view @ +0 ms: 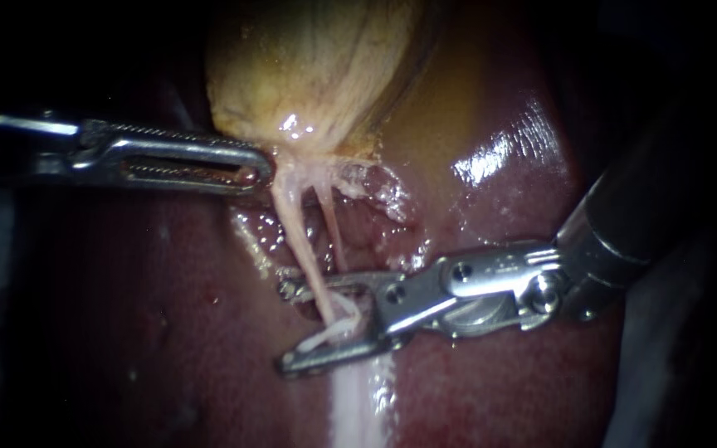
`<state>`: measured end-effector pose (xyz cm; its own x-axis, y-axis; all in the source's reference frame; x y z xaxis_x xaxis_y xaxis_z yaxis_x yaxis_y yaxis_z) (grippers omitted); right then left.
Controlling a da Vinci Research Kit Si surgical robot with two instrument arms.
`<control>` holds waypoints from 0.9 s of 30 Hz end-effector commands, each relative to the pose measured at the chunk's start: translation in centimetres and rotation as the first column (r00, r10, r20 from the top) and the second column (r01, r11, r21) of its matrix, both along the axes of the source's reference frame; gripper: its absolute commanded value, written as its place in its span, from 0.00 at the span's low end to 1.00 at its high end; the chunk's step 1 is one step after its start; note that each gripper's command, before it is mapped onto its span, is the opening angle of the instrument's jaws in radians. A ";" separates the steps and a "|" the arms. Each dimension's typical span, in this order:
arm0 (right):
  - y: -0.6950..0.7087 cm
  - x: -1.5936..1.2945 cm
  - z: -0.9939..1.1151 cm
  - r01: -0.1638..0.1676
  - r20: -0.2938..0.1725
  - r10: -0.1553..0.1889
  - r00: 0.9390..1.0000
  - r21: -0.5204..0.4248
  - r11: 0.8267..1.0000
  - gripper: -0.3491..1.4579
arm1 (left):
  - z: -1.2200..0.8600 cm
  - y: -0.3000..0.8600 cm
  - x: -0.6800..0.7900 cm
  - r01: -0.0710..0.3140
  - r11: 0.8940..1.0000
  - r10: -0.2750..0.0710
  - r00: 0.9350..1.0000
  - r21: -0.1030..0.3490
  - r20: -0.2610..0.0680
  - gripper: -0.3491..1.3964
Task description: Clipping first clip left tube
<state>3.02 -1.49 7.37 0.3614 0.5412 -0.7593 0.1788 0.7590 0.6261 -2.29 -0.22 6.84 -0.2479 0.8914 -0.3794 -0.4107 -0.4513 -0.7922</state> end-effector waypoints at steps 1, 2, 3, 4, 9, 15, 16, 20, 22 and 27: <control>0.00 0.00 0.00 -0.001 0.001 0.001 1.000 0.000 1.000 0.46 | 0.00 0.00 0.00 0.000 1.000 0.000 1.000 0.000 0.000 0.00; 0.00 0.01 0.00 -0.001 0.001 0.001 1.000 0.000 1.000 0.46 | 0.00 0.00 0.00 0.001 1.000 -0.001 1.000 0.000 0.000 0.00; 0.00 0.01 0.00 -0.001 0.001 0.001 1.000 0.000 1.000 0.46 | 0.00 0.00 -0.01 0.001 1.000 -0.001 1.000 0.000 -0.001 0.00; 0.00 0.02 0.00 -0.001 0.001 0.001 1.000 -0.001 1.000 0.46 | 0.00 0.00 -0.01 0.001 1.000 -0.001 1.000 0.000 -0.001 0.00; 0.01 0.03 0.02 -0.003 0.003 0.003 1.000 0.005 1.000 0.45 | 0.00 0.00 -0.01 0.001 1.000 -0.001 1.000 0.000 -0.001 0.00; 0.04 -0.01 0.07 -0.006 0.009 0.006 1.000 0.021 1.000 0.37 | -0.01 -0.01 -0.02 0.002 1.000 -0.002 1.000 0.000 -0.001 0.00; 0.05 -0.02 0.08 -0.005 0.008 0.005 1.000 0.021 1.000 0.35 | -0.01 -0.01 -0.02 0.002 1.000 -0.002 1.000 0.000 -0.001 0.00; 0.05 -0.08 0.11 -0.001 0.014 0.000 1.000 0.056 0.998 0.14 | -0.01 -0.01 -0.02 0.002 1.000 -0.002 1.000 0.000 -0.001 0.00; 0.06 -0.09 0.12 -0.003 0.019 0.002 1.000 0.072 0.997 0.04 | -0.01 -0.01 -0.02 0.002 1.000 -0.002 1.000 0.000 -0.001 0.00; 0.06 -0.10 0.12 -0.001 0.028 -0.001 1.000 0.100 0.995 0.00 | -0.01 -0.01 -0.02 0.002 1.000 -0.002 1.000 0.000 -0.001 0.00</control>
<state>2.92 -1.44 7.49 0.3814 0.6139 -0.6911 0.1591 0.6929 0.7033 -2.30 -0.23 6.83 -0.2468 0.8918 -0.3791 -0.4124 -0.4507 -0.7917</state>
